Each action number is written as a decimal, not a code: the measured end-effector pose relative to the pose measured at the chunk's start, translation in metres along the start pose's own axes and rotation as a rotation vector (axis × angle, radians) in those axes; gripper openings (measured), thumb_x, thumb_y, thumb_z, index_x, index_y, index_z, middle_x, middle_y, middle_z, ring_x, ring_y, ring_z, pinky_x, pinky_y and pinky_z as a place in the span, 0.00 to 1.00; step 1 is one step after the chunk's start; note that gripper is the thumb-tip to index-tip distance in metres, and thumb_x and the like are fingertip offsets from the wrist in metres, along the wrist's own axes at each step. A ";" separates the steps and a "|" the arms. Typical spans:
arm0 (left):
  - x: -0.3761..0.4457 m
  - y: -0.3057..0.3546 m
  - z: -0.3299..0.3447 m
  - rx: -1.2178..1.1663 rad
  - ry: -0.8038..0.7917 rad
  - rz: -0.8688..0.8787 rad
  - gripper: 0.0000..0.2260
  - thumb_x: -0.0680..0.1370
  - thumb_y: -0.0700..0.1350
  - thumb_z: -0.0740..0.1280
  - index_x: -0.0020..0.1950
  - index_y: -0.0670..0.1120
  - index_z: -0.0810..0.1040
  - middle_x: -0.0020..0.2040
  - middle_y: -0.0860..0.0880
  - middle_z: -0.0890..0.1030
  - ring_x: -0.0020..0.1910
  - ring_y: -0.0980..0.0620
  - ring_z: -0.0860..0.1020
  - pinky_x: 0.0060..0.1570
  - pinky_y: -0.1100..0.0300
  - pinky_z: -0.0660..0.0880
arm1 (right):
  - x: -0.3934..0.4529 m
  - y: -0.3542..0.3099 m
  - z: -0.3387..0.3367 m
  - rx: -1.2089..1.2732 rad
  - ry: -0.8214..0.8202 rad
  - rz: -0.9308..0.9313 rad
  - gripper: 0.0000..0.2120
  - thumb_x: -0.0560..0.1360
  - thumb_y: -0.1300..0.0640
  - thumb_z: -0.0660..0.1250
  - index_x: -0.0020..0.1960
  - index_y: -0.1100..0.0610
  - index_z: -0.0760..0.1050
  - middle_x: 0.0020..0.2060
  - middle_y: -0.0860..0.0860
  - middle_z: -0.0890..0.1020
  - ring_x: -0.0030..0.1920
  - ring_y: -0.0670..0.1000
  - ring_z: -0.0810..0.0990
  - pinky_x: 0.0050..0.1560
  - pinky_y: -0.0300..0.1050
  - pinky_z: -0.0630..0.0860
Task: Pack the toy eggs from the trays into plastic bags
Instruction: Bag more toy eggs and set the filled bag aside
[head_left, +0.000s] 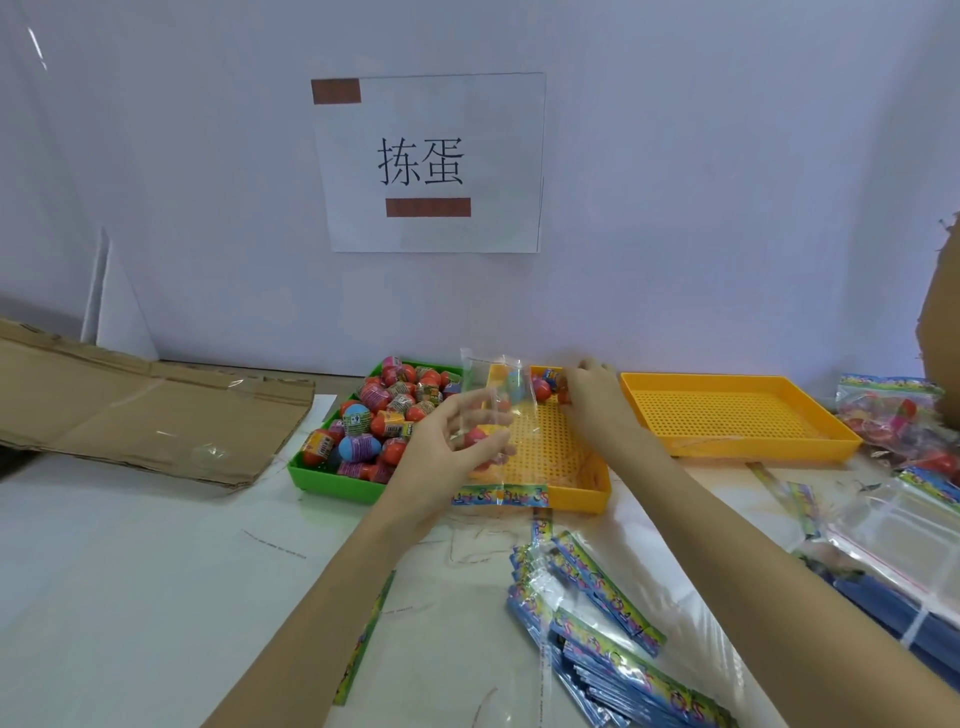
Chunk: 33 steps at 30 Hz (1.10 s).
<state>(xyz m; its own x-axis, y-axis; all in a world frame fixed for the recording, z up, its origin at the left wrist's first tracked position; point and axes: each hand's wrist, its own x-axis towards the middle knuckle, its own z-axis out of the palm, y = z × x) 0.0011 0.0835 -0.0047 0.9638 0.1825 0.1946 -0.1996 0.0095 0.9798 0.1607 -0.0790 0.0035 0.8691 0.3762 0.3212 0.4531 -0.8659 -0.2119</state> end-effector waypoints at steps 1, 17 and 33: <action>-0.001 0.000 0.000 0.004 -0.011 0.008 0.21 0.79 0.44 0.75 0.70 0.52 0.76 0.58 0.53 0.86 0.52 0.47 0.87 0.45 0.61 0.82 | 0.000 0.000 0.001 -0.034 0.001 0.006 0.09 0.82 0.65 0.65 0.62 0.61 0.76 0.63 0.59 0.74 0.64 0.58 0.71 0.57 0.48 0.74; -0.002 -0.004 0.005 0.134 -0.056 0.064 0.19 0.79 0.41 0.75 0.69 0.50 0.77 0.53 0.48 0.86 0.46 0.44 0.87 0.45 0.56 0.83 | -0.084 -0.030 -0.038 1.206 0.502 0.130 0.14 0.76 0.56 0.76 0.59 0.55 0.76 0.50 0.48 0.83 0.49 0.45 0.85 0.50 0.45 0.84; -0.007 0.008 0.005 0.266 -0.131 0.169 0.25 0.76 0.43 0.78 0.71 0.53 0.76 0.54 0.52 0.86 0.46 0.42 0.85 0.51 0.48 0.84 | -0.096 -0.038 -0.057 0.758 0.470 -0.357 0.14 0.80 0.62 0.72 0.64 0.54 0.78 0.55 0.48 0.80 0.52 0.46 0.83 0.33 0.39 0.81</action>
<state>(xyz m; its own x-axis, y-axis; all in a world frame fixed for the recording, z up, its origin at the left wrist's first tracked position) -0.0062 0.0776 0.0019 0.9391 0.0313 0.3422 -0.3217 -0.2704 0.9074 0.0490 -0.1008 0.0329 0.5614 0.2629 0.7847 0.8267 -0.2205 -0.5176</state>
